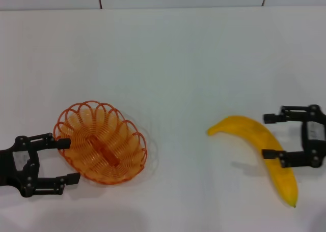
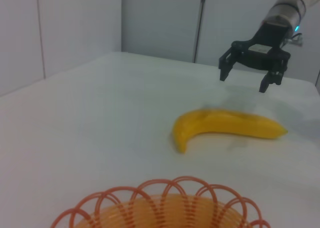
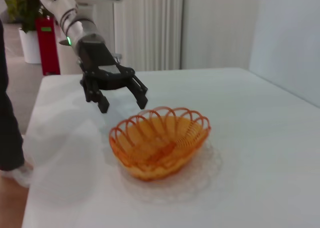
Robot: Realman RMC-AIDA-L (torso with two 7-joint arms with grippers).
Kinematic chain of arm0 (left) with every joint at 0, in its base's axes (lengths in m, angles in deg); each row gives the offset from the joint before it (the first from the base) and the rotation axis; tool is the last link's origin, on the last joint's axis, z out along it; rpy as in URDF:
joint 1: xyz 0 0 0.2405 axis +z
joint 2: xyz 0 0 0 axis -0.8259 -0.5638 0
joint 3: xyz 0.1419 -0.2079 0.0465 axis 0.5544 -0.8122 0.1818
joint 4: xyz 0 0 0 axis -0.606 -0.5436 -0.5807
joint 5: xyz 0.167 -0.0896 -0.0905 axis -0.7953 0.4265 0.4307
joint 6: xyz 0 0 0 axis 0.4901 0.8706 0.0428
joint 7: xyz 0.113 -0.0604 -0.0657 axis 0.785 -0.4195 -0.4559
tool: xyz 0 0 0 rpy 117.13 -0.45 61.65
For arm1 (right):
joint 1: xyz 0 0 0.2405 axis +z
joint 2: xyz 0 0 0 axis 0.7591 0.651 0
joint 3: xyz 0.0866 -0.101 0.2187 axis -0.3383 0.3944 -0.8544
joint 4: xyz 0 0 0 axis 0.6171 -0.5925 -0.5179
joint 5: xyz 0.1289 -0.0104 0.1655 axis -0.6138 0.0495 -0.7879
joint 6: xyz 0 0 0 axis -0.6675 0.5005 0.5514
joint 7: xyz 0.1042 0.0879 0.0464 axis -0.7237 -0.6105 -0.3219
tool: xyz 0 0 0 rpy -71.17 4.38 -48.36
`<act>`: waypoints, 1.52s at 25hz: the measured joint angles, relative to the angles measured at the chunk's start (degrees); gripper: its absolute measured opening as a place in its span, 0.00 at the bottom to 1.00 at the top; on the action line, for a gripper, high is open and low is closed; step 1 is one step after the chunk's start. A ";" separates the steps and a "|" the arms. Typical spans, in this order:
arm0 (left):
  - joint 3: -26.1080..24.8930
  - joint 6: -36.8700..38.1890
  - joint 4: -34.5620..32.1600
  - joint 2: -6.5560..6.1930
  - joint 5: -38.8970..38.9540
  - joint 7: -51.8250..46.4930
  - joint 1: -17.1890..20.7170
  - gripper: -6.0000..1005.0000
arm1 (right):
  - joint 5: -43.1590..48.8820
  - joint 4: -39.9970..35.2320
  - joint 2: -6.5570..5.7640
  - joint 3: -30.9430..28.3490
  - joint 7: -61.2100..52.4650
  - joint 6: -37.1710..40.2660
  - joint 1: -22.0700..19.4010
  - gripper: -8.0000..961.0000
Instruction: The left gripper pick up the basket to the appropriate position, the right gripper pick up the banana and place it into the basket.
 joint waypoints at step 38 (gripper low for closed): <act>-0.52 4.80 -21.30 -6.63 -14.03 -44.50 -19.17 0.84 | 1.40 3.79 0.07 1.14 -0.41 -1.94 3.69 0.79</act>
